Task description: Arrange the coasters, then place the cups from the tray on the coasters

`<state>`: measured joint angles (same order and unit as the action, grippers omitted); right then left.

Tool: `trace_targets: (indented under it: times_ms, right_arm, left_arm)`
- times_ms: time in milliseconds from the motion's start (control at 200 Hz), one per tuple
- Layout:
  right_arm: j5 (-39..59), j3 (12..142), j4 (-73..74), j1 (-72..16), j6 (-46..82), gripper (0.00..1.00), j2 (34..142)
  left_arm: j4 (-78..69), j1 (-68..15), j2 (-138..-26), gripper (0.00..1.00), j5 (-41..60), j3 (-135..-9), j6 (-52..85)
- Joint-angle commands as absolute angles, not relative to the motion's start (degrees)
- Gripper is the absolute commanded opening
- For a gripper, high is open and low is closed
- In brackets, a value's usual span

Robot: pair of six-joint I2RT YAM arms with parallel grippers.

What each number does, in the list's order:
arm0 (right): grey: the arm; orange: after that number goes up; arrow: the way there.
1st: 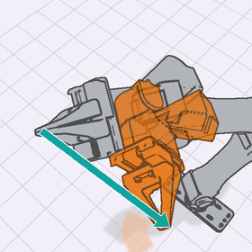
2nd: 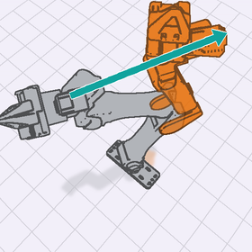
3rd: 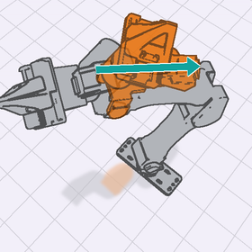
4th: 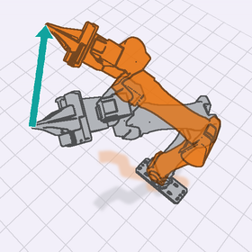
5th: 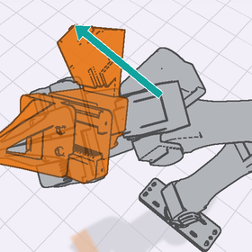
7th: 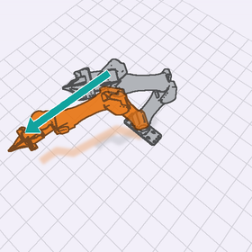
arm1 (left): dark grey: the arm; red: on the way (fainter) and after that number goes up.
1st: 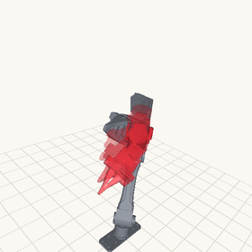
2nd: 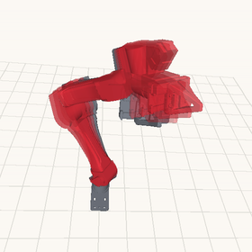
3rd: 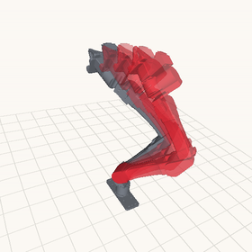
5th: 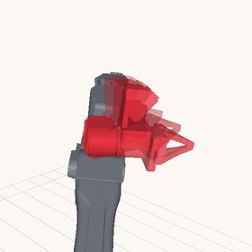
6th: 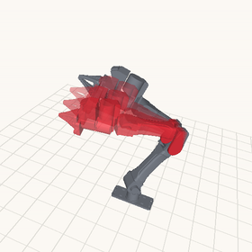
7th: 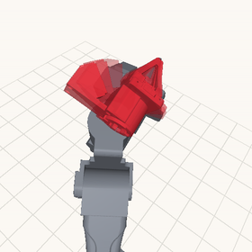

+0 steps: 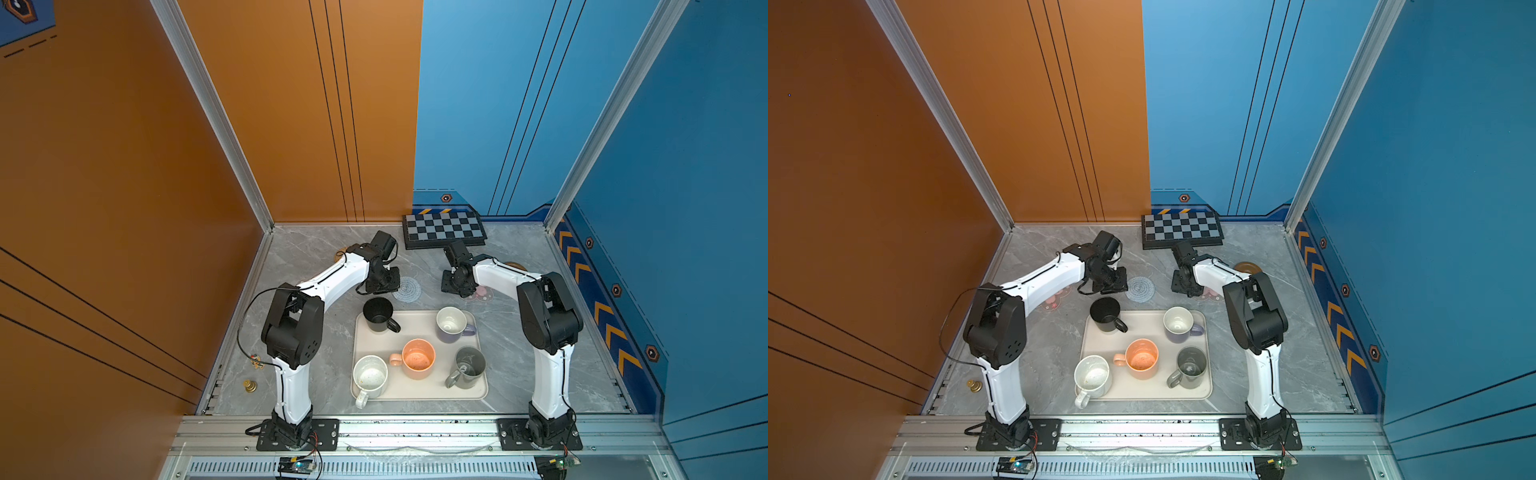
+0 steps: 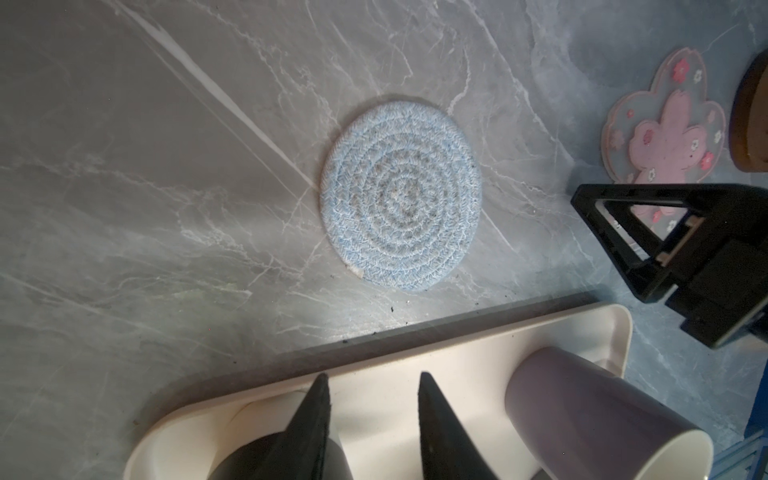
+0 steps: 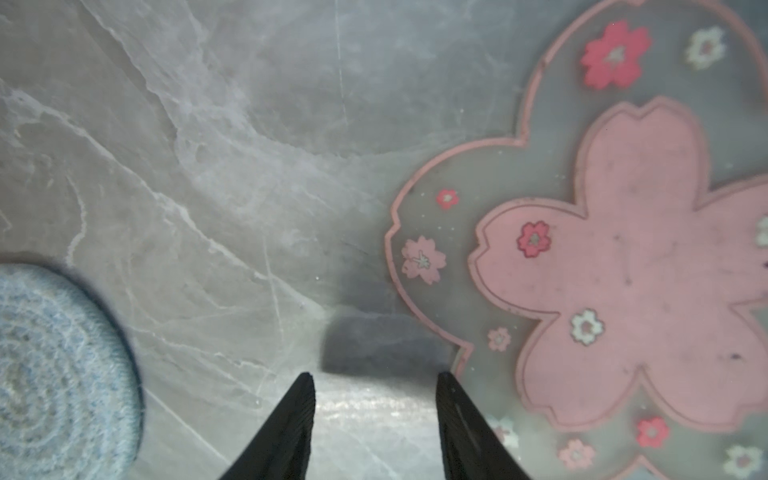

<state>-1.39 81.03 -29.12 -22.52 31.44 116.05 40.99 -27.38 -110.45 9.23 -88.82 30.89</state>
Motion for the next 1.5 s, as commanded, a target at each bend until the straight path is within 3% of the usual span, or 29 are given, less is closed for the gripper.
trace_targets:
  times_ms: [0,491,1176,1497]
  right_arm:
    - [-3.7,79.54,-32.59,-21.76,29.79,0.51,111.29]
    - [-4.25,73.78,-33.53,-9.31,27.86,0.54,102.17]
    - [0.18,74.38,-27.32,-4.24,26.89,0.55,112.09]
    - [4.39,75.06,-26.19,-5.97,26.06,0.54,115.26]
  left_arm:
    - [42.19,-26.82,-108.02,0.37,8.67,-87.8,30.31]
    - [42.19,-27.55,-108.96,0.4,9.2,-88.52,30.61]
    - [42.2,-29.4,-112.47,0.41,10.11,-92.37,30.62]
    - [42.19,-29.41,-112.51,0.41,10.24,-92.42,30.97]
